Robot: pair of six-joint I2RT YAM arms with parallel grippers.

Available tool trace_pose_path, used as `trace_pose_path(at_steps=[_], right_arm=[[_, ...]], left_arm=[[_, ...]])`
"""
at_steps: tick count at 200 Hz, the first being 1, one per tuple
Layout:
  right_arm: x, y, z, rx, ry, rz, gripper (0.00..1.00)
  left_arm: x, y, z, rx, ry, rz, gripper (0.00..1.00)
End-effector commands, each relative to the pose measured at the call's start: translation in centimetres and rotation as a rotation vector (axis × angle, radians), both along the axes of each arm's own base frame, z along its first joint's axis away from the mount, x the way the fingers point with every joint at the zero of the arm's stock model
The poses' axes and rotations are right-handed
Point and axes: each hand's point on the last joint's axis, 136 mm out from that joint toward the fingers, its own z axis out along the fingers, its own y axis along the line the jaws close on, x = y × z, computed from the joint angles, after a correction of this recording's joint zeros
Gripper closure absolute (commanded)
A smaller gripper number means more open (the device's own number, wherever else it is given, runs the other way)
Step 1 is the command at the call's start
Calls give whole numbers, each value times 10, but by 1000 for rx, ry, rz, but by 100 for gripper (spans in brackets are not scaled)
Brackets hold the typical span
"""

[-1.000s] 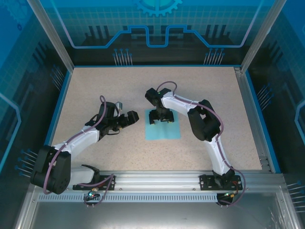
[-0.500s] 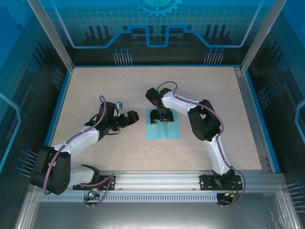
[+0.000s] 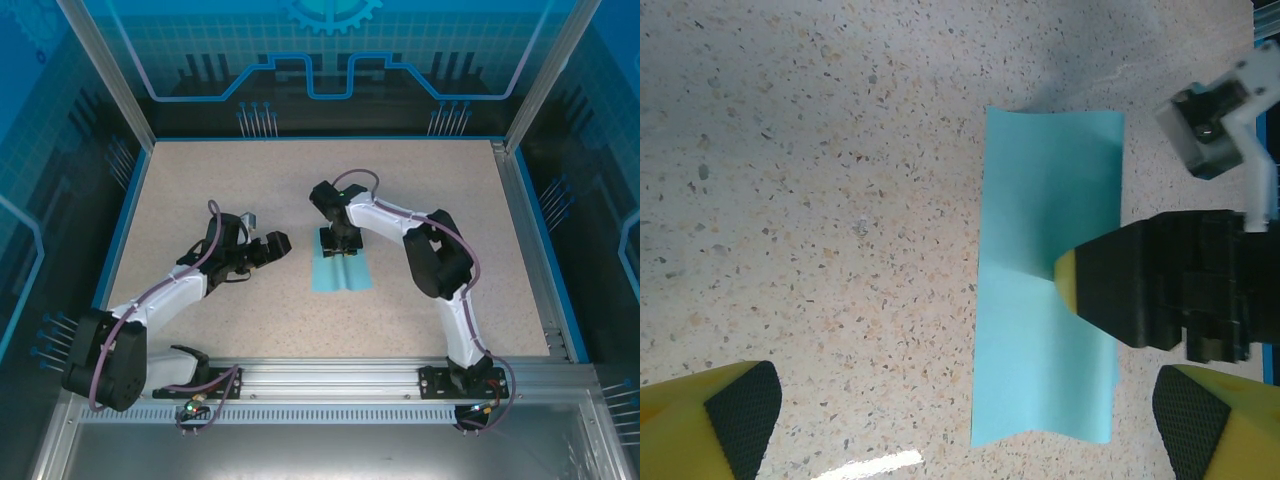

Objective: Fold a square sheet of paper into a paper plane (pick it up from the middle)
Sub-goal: Fold the square sheet of paper in half at the center of the table.

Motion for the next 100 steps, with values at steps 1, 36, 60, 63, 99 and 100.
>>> trace_pose_path(at_steps=[1,36,60,63,99,100], right_arm=[[3,12,31,157,-30,-13,65],[2,48,73,524,-30,7,64],[4,63,103,764,-38,-1,62],[5,63,105,783,-41,-2,62],[6,51,94,874,15,-33,60],[5,51,93,875,16,-34,60]], left_arm=[[-1,-3,10,-17,-6,-13,1],[-1,-5,15,-39,2,-8,1],[-1,-8,26,-69,0,-17,1],[-1,-9,29,-73,-4,-21,1],[-3,-18,46,-108,-27,-79,1],[-2,-19,46,-109,-28,-82,1]])
